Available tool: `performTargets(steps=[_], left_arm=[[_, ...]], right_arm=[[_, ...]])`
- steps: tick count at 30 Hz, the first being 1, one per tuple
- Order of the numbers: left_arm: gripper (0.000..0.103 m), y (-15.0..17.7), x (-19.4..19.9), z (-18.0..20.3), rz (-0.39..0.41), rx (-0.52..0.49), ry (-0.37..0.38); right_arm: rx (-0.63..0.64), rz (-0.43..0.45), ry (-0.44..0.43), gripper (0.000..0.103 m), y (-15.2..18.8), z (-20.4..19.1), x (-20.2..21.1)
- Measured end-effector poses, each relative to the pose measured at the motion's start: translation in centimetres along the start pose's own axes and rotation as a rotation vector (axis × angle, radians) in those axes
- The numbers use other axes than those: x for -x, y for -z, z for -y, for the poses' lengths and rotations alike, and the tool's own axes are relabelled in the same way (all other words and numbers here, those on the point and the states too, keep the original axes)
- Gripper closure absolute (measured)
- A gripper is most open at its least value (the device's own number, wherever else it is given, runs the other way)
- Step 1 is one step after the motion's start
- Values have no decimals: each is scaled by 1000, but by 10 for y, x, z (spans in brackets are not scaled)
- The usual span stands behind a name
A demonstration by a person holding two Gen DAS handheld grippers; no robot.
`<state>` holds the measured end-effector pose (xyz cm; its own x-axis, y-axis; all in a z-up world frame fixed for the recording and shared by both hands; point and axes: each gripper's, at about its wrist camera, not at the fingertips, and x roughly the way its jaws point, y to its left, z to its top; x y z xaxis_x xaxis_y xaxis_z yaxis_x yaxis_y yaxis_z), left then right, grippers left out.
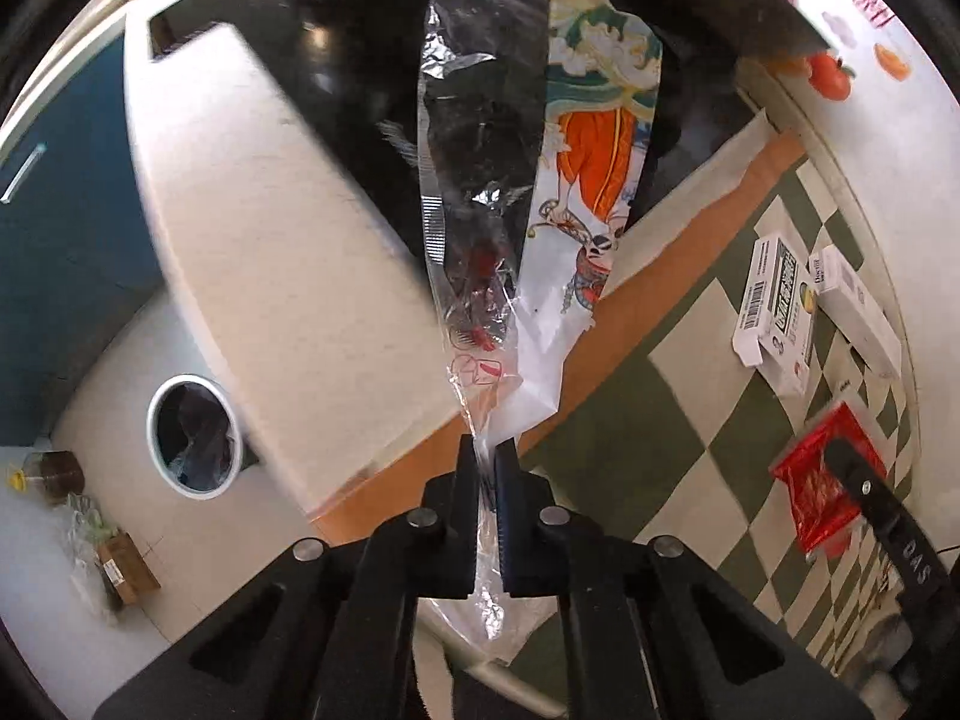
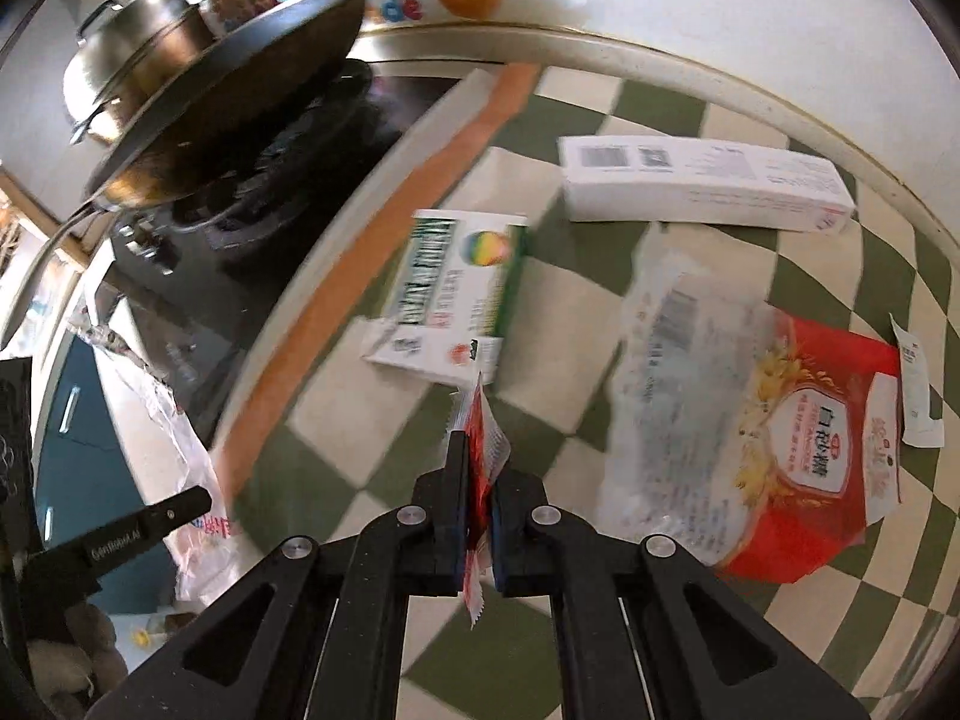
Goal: Collect trash
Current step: 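Carry both wrappers over the bin and open both tools to drop them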
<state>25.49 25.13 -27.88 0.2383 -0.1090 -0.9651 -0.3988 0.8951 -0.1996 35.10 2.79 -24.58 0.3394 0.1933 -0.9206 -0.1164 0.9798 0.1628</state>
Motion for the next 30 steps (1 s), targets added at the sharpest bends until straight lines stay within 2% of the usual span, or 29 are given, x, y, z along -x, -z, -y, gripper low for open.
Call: performTargets(steps=[4,8,11,14,16,19,22,28,30], left_arm=[[101,18,33,-41,57,55,-12],[101,47,54,-121,80,194,-51],[101,68,51,-184,62,330,-50],[101,89,30,-253,38,476,-49],[101,104,5,-299,20,572,-37],[101,121,-46,-360,-17,676,-23],[101,141,-111,-422,-72,757,3],[101,169,-261,-524,-175,874,156],[101,173,-295,-544,-190,889,170]], right_arm=[[63,-7,-86,98,10,-44,8],[155,-68,-215,98,34,-118,-2],[251,-114,-288,98,61,-181,-20],[340,-175,-342,98,96,-245,-54],[410,-210,-347,98,127,-290,-89],[470,-278,-337,98,169,-335,-150],[494,-370,-319,98,218,-374,-234],[502,-482,-338,98,300,-416,-386],[503,-508,-333,98,321,-421,-432]])
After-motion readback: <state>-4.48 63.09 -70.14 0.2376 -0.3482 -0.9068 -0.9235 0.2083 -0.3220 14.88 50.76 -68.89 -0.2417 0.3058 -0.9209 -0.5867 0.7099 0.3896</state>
